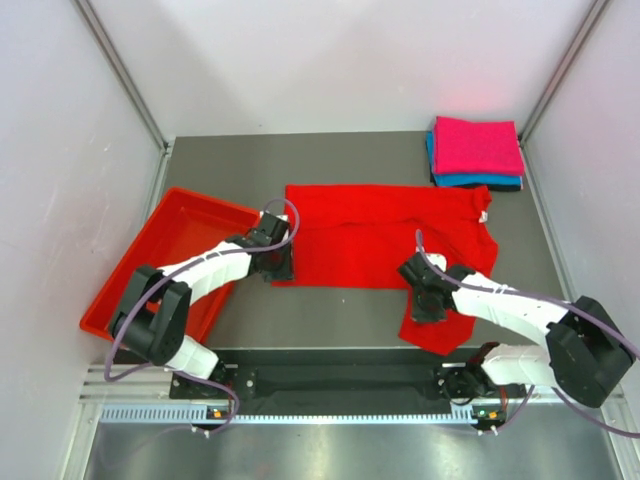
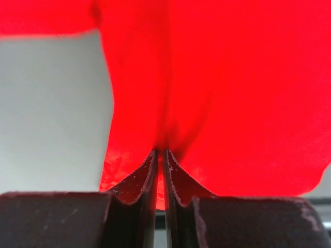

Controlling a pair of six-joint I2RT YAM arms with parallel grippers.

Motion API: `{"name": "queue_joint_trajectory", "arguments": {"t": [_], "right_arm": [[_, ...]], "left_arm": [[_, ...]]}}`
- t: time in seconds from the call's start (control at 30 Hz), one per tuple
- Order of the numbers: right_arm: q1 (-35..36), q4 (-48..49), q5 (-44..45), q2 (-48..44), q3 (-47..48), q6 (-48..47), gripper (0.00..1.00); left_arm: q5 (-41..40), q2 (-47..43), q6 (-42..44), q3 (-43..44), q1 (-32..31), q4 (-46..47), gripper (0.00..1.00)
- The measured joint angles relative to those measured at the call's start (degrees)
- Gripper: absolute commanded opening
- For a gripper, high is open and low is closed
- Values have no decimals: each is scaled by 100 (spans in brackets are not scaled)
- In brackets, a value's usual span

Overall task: Fold and stack the t-shirts
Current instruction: Fold the tshirt

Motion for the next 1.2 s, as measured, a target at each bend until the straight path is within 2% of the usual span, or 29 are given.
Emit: {"name": "queue_joint_trajectory", "arguments": {"t": [0.2,0.4,0.6,0.67,0.83,0.97,1.1,1.2], "right_arm": [[442,-551,107,-199,-46,372,11],[748,-1113,61,-616,-13,645,16],[570,-1797,363,-1169,868,778,30],[76,-1694,402,-1176,1351,463,34],[-2999,-1202,208,-496,2164,-566,37],[-4627,-728,-120,225,2463,-1161,38],[-5543,-402,-590,953,2485,-1473,36],[-5713,-210,-817,1333,2481,-1541,36]], "left_arm": [[-463,-31,0,-216,-2,-144,36],[-680,-575,2,-442,-31,-564,35],[-715,-984,74,-72,-35,-1012,43],[-509,-951,98,232,24,-979,43],[439,-319,249,1478,437,-894,43],[892,444,404,2531,782,-800,43],[1250,796,466,2949,1117,-787,43],[1394,918,492,3062,1272,-769,43]]}}
